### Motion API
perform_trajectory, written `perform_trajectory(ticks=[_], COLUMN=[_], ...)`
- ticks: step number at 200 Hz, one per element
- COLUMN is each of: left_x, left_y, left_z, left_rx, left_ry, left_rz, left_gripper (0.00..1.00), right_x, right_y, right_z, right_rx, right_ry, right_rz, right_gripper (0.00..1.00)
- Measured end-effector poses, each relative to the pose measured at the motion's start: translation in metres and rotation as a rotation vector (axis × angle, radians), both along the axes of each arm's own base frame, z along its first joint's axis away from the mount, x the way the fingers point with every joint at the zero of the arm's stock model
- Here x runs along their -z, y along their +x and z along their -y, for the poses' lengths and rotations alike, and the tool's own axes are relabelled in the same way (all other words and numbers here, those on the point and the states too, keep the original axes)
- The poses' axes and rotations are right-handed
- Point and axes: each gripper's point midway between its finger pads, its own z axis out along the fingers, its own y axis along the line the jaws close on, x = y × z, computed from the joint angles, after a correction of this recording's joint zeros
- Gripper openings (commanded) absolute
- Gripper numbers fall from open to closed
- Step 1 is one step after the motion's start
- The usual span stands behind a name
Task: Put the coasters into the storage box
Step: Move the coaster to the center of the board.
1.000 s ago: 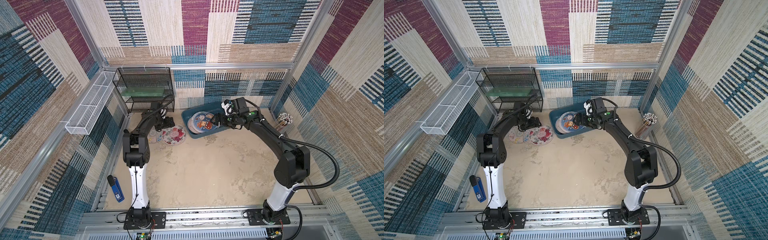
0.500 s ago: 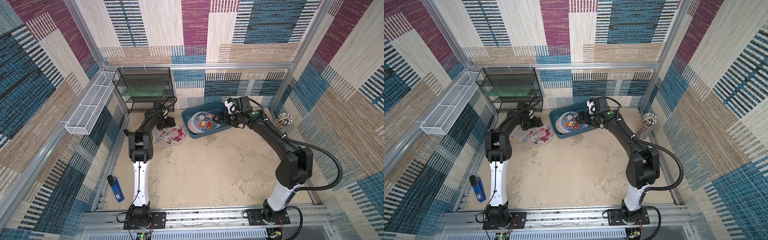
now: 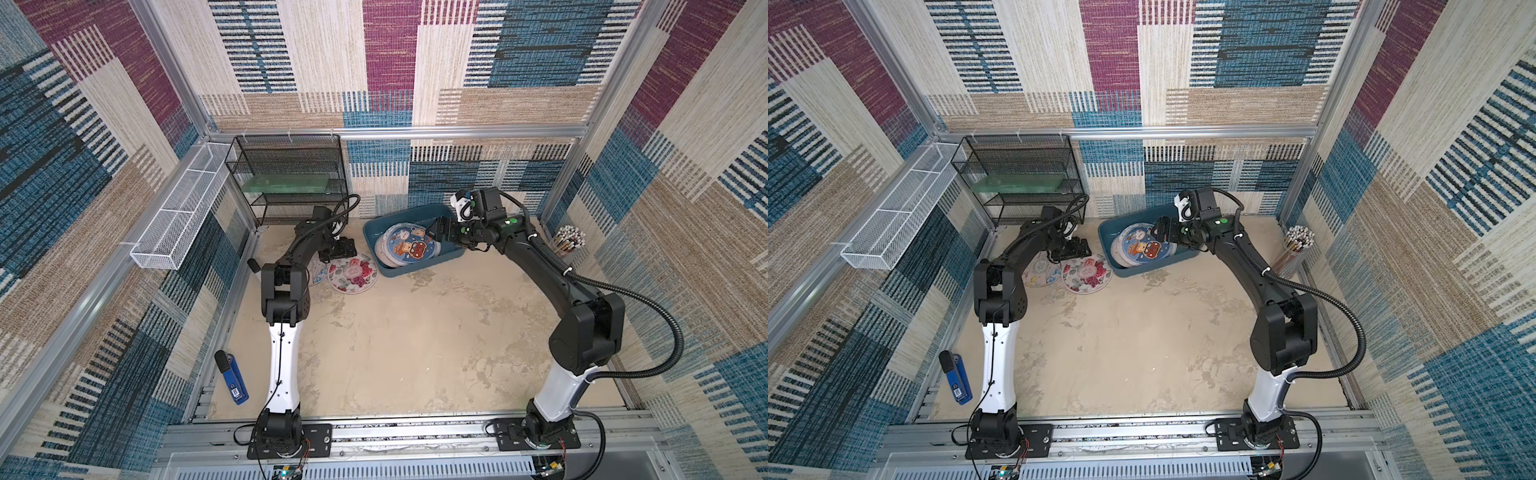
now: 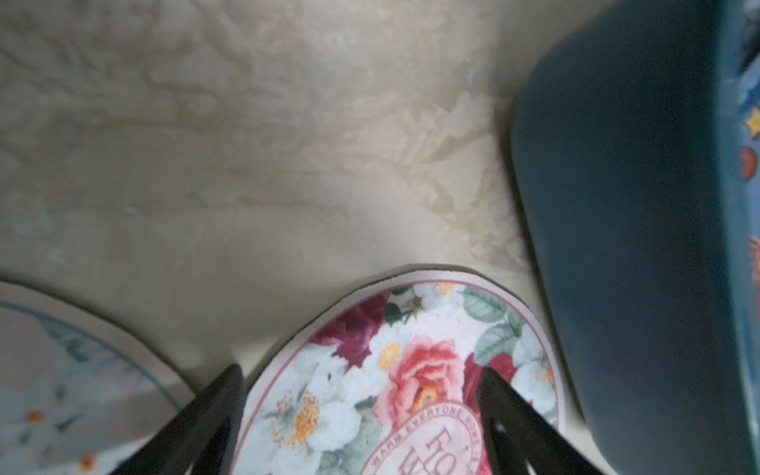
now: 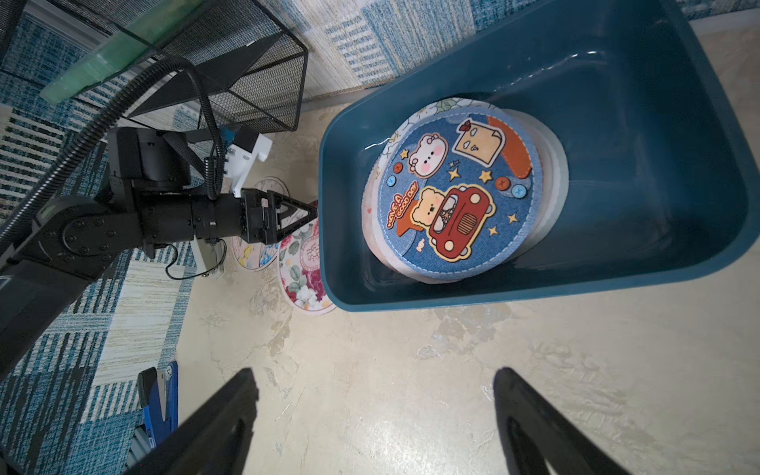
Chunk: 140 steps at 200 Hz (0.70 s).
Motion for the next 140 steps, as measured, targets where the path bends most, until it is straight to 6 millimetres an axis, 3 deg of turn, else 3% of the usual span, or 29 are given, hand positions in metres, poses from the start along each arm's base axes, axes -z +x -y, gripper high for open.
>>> perform_trajectory(ticks=[44, 78, 104, 140], left_x=[0.003, 0.007, 0.007, 0.007], left_y=[-0.04, -0.089, -0.134, -0.209], left_z=[0.02, 0.057, 0.079, 0.074], left_rx=[0.076, 0.168, 0.226, 0.222], left_ry=[-0.043, -0.105, -0.123, -0.106], left_rz=[-0.061, -0.142, -0.207, -0.346], left_gripper=[0.85, 0.84, 0.82, 0.81], right_x=[-0.004, -0.004, -0.004, -0.001], right_y=[-0.002, -0.005, -0.007, -0.013], right_z=[0.0, -0.004, -0.008, -0.011], right_rx=[0.005, -0.005, -0.01, -0.019], right_ry=[0.004, 0.004, 0.008, 0.005], right_rz=[0.001, 0.001, -0.004, -0.014], right_gripper=[0.92, 0.92, 0.92, 0.92])
